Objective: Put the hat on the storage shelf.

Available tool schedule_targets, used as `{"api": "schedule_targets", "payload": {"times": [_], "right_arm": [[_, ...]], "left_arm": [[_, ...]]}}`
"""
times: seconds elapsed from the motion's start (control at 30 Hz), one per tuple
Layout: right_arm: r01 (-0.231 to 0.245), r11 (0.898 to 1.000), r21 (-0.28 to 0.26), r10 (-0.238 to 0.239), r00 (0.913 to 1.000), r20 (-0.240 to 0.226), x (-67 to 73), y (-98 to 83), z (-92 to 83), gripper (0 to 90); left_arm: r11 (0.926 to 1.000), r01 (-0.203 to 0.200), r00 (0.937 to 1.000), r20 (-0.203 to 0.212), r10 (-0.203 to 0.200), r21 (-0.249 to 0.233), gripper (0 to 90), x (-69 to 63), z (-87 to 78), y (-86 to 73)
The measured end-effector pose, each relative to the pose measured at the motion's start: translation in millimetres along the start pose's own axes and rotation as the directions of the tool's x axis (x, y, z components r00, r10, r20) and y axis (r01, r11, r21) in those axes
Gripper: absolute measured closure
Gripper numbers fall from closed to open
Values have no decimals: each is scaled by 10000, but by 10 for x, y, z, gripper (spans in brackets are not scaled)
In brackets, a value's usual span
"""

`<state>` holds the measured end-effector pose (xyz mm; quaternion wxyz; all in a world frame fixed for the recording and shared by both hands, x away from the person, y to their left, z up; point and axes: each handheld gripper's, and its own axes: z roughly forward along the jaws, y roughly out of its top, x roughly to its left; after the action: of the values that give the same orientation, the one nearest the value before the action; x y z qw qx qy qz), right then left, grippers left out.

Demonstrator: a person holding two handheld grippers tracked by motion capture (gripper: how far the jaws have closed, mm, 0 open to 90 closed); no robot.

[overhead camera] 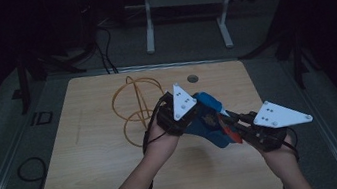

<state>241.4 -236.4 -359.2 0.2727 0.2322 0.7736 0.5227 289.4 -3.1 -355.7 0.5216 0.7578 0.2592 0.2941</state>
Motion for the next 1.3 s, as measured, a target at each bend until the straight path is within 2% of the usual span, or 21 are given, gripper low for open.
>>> {"api": "schedule_targets", "payload": {"times": [0.17,0.27,0.4,0.5,0.57,0.63,0.67,0.7,0.77,0.8,0.87,0.93,0.97,1.0,1.07,1.13,1.17,1.2,1.23,1.27,1.3], "right_arm": [[-205,9989,-427,186,9989,-438,23,32,-110,749],[-228,9980,-595,199,9986,-492,35,52,-172,729],[117,9990,-432,-127,9997,-224,28,42,-188,710],[78,9998,-190,-81,9998,-157,-15,-11,-155,696],[23,9999,-154,-26,9998,-181,-26,-32,-144,687],[55,10000,49,-54,9999,-114,-48,-85,-116,671],[9,10000,65,-8,9999,-123,-58,-100,-110,666],[-43,10000,74,44,9999,-142,-67,-113,-105,665],[-115,9999,96,117,9997,-200,-73,-136,-97,665],[-168,9998,62,170,9995,-282,-71,-146,-94,665],[-208,9998,46,210,9990,-405,-62,-154,-92,660],[-105,9999,17,105,9986,-523,-26,-161,-86,650],[-67,10000,-26,66,9979,-647,-8,-163,-81,637],[10,10000,-49,-14,9972,-742,27,-163,-69,616],[6,10000,-85,-13,9957,-926,56,-158,-54,590],[177,9998,-36,-180,9942,-1057,97,-149,-29,553],[258,9997,-22,-259,9936,-1101,118,-144,-14,535],[299,9995,-32,-301,9929,-1154,135,-140,0,521],[324,9995,-26,-325,9915,-1260,152,-136,11,507],[373,9993,-51,-376,9910,-1288,167,-131,20,505],[360,9993,-55,-364,9903,-1343,180,-127,28,506]], "left_arm": [[9999,18,10000,11,-18,101,878,29,-45,17],[9999,-82,10000,-3,82,88,878,44,-59,7],[9997,-20,9984,573,34,-238,877,85,-94,-16],[9980,-222,9926,1176,291,-596,877,137,-155,-21],[9977,-303,9927,1149,371,-601,877,154,-173,-16],[9970,-214,9854,1667,336,-743,877,231,-218,-5],[9970,-214,9854,1667,336,-743,877,231,-218,-5],[9959,-211,9746,2203,400,-876,877,276,-245,-5],[9958,-201,9720,2313,403,-893,877,290,-255,-5],[9942,-221,9577,2831,511,-1048,876,308,-276,-15],[9942,-319,9567,2848,602,-1032,876,307,-283,-17],[9903,-304,9380,3383,752,-1359,876,303,-303,-35],[9892,-310,9324,3525,802,-1431,876,302,-311,-40],[9837,-285,9145,3926,974,-1777,876,295,-333,-56],[9836,-302,9140,3934,992,-1779,876,290,-339,-55],[9818,-365,9049,4107,1117,-1865,876,281,-361,-49],[9818,-365,9049,4107,1117,-1865,876,281,-361,-49],[9785,-317,8916,4366,1199,-2040,876,275,-378,-46],[9785,-317,8916,4366,1199,-2040,876,275,-378,-46],[9782,-397,8860,4454,1289,-2040,876,270,-391,-38],[9782,-397,8860,4454,1289,-2040,876,270,-391,-38]]}}
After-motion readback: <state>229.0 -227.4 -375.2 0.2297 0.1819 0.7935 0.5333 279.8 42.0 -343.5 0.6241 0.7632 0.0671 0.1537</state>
